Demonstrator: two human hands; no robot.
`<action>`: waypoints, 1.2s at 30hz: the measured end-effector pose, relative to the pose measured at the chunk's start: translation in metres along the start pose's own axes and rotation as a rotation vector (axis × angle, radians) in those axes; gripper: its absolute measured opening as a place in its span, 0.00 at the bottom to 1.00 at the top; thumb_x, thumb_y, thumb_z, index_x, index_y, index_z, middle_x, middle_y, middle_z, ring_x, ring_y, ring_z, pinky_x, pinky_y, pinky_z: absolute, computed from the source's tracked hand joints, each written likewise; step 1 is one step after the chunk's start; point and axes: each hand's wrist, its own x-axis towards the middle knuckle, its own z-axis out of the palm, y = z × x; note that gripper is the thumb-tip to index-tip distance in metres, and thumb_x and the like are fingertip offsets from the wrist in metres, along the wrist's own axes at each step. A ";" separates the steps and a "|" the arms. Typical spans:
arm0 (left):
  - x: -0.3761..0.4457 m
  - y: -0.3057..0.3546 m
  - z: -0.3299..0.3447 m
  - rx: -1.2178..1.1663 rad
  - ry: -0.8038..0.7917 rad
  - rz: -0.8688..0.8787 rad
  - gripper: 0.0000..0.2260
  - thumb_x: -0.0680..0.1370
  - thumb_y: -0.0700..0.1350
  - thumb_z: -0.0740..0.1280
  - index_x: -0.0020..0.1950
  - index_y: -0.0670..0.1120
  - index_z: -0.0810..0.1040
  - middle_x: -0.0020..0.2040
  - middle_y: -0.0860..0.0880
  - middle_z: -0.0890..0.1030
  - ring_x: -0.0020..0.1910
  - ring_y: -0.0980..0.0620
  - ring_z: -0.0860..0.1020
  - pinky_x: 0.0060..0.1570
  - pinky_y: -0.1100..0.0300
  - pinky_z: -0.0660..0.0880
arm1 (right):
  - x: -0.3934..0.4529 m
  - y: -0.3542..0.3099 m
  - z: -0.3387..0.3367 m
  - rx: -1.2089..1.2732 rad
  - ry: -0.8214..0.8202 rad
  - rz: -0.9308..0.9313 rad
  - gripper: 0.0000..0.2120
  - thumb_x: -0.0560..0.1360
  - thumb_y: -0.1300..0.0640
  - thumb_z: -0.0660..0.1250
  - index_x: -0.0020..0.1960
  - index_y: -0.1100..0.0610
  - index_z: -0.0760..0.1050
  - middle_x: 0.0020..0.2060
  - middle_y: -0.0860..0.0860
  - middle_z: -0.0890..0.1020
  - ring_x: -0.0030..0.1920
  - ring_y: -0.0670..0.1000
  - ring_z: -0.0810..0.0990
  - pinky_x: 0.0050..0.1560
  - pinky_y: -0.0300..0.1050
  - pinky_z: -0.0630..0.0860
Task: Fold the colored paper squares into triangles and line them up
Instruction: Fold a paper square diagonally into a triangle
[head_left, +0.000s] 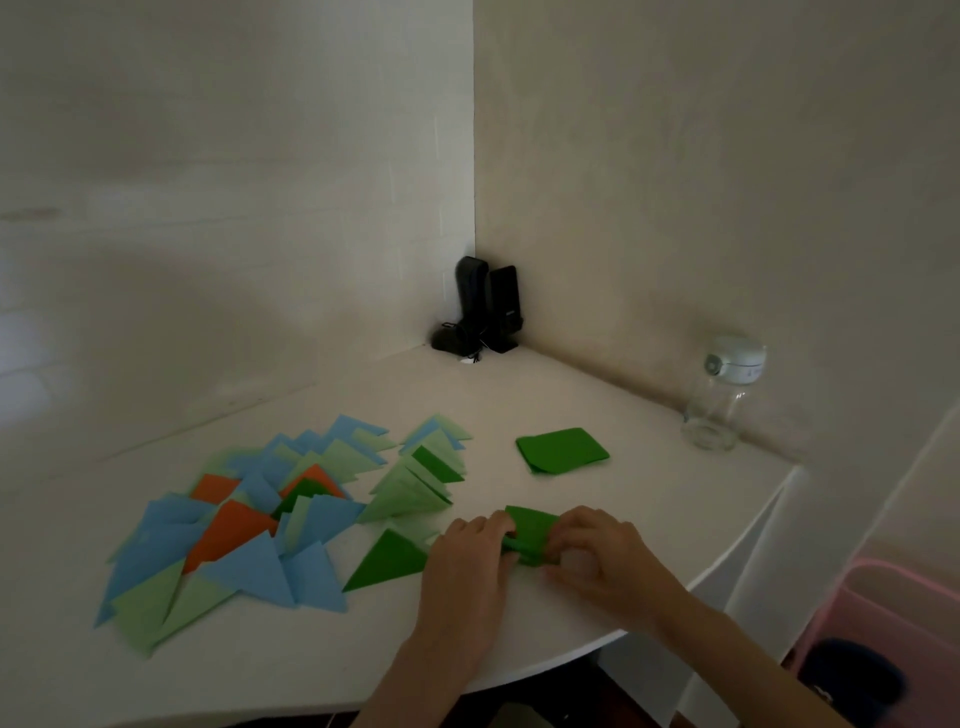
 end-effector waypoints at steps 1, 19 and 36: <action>0.000 0.001 0.000 -0.013 0.001 -0.019 0.09 0.77 0.44 0.65 0.56 0.50 0.74 0.44 0.52 0.77 0.45 0.52 0.73 0.45 0.56 0.71 | -0.001 0.001 0.003 -0.016 0.015 0.006 0.18 0.67 0.32 0.60 0.44 0.44 0.79 0.48 0.37 0.75 0.51 0.41 0.74 0.53 0.51 0.72; 0.014 -0.014 0.016 -0.188 0.002 -0.204 0.17 0.73 0.46 0.71 0.52 0.57 0.65 0.35 0.56 0.73 0.41 0.55 0.71 0.41 0.59 0.70 | 0.004 -0.009 0.023 -0.077 0.227 0.194 0.14 0.65 0.40 0.73 0.31 0.44 0.70 0.45 0.41 0.72 0.49 0.44 0.71 0.47 0.43 0.64; 0.025 -0.021 0.012 -0.120 -0.098 -0.107 0.08 0.76 0.37 0.66 0.43 0.49 0.83 0.43 0.49 0.77 0.43 0.53 0.74 0.45 0.61 0.71 | 0.024 -0.008 -0.007 0.160 0.012 0.252 0.06 0.74 0.53 0.69 0.50 0.45 0.75 0.46 0.48 0.78 0.41 0.40 0.73 0.39 0.26 0.67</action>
